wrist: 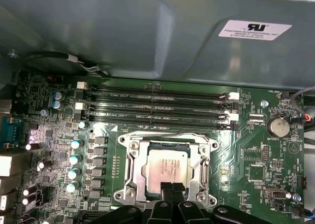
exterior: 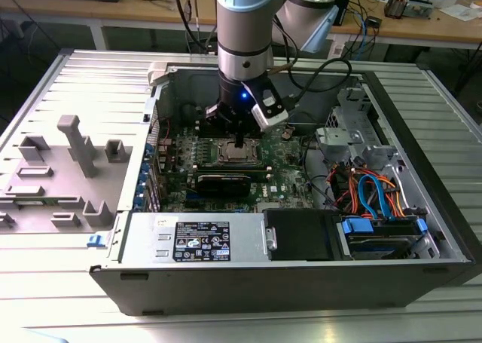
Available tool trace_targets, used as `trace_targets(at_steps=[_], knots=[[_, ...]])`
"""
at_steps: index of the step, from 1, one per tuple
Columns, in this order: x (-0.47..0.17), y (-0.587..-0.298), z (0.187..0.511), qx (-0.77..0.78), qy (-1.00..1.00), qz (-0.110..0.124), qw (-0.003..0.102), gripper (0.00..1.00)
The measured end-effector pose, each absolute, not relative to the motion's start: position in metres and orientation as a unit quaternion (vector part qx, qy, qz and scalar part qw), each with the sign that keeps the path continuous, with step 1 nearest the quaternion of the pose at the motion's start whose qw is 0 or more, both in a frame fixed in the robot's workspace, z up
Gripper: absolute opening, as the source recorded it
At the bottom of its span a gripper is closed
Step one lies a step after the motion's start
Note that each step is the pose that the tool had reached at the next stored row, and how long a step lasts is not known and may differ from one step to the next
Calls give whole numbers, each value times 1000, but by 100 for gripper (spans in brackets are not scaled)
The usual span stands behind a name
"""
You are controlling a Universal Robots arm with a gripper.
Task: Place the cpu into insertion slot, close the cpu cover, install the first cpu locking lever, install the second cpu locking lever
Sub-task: 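Install the second cpu locking lever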
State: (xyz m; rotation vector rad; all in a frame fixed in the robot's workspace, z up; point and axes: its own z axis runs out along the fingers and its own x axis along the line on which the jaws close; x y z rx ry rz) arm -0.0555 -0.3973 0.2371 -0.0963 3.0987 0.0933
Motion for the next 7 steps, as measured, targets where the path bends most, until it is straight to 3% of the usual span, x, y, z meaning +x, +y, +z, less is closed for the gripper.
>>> trace_targets(at_steps=[7], knots=[[-55,-397,238,-31,999,29,20,11]])
